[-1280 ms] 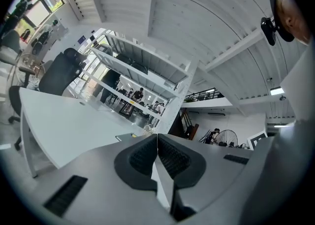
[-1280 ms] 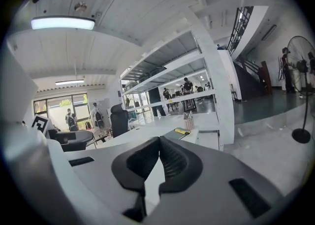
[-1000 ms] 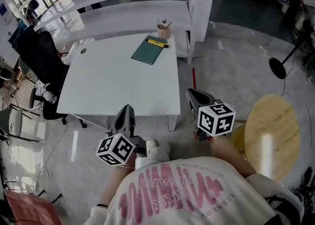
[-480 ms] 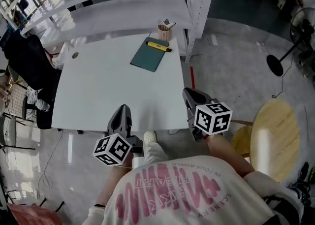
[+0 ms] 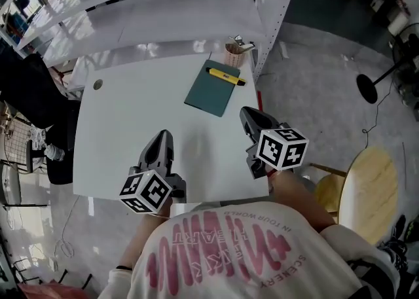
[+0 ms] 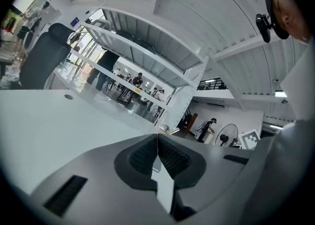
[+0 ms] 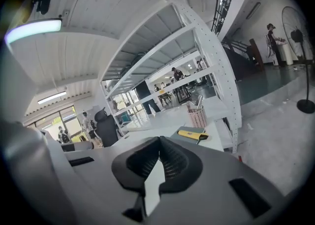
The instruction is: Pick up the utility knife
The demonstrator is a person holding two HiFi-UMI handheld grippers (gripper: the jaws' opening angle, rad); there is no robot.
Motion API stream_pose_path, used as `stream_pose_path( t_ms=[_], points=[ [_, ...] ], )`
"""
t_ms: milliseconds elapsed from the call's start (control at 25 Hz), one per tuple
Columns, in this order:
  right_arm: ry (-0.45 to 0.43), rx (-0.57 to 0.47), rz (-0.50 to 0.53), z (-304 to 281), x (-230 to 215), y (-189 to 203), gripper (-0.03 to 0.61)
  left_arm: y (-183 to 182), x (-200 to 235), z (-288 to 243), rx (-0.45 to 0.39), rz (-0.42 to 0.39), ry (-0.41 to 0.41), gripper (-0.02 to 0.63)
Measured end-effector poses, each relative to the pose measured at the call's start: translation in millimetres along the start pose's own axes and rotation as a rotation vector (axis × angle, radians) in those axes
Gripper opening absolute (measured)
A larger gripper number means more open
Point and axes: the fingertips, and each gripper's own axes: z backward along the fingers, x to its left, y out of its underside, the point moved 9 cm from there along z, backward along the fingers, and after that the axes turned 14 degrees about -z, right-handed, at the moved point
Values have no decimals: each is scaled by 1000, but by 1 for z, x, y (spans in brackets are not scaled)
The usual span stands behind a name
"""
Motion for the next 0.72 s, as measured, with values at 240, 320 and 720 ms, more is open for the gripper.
stream_pose_path(
  t_ms=[240,320,720],
  points=[
    [19,-21,-60,-57,-1,-11,14,-4,39,-39,33,6,42,25],
    [28,-27,-69,-75,-2,-14,14,-7,54,-50,44,3,52,25],
    [47,12,-71,-163,-34,-39,14,15,114,-94,135,-4,47,25]
  ],
)
